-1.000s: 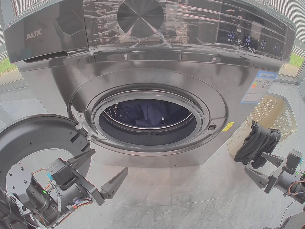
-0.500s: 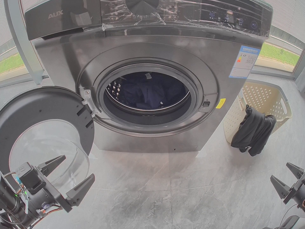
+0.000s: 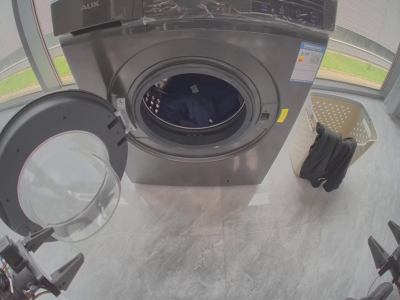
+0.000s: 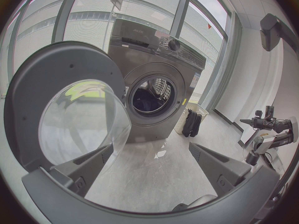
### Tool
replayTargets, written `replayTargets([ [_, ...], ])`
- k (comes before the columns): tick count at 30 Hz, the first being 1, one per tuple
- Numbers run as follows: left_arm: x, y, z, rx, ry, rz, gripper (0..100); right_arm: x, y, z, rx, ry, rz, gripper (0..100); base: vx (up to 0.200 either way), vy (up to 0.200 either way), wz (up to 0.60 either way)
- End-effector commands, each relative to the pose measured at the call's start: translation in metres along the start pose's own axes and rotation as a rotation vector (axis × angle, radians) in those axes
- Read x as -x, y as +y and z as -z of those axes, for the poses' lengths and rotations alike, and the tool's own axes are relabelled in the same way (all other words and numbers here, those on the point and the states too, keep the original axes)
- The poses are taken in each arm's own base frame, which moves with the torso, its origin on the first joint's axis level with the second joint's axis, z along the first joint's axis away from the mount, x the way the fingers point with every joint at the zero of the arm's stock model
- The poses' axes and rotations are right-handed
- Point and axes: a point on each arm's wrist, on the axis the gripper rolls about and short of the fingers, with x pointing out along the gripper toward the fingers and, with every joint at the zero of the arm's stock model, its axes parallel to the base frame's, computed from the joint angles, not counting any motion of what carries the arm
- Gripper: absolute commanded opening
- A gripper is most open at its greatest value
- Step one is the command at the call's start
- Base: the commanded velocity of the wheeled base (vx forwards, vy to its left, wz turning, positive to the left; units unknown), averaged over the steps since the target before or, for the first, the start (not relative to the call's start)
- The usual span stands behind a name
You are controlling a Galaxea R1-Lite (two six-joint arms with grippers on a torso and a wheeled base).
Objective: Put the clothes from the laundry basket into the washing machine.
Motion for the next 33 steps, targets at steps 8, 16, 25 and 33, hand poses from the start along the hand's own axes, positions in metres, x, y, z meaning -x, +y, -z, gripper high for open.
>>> replayTargets([
  [8,0.047,0.006,0.030,0.013,-0.133,-0.104,100,0.024,0.000,0.032,-0.002,-0.029,0.099,100,0.000,-0.200,0.00],
  [16,0.056,0.002,0.045,-0.064,-0.131,-0.207,100,0.029,0.000,0.039,0.067,-0.019,0.165,100,0.000,-0.150,0.00],
  [25,0.056,0.001,0.050,-0.073,-0.112,-0.346,100,0.029,0.000,0.039,0.078,-0.025,0.151,100,0.000,0.000,0.00],
  [33,0.060,-0.003,0.053,-0.059,-0.162,-0.283,100,0.029,0.000,0.039,0.080,-0.025,0.148,100,0.000,-0.025,0.00],
])
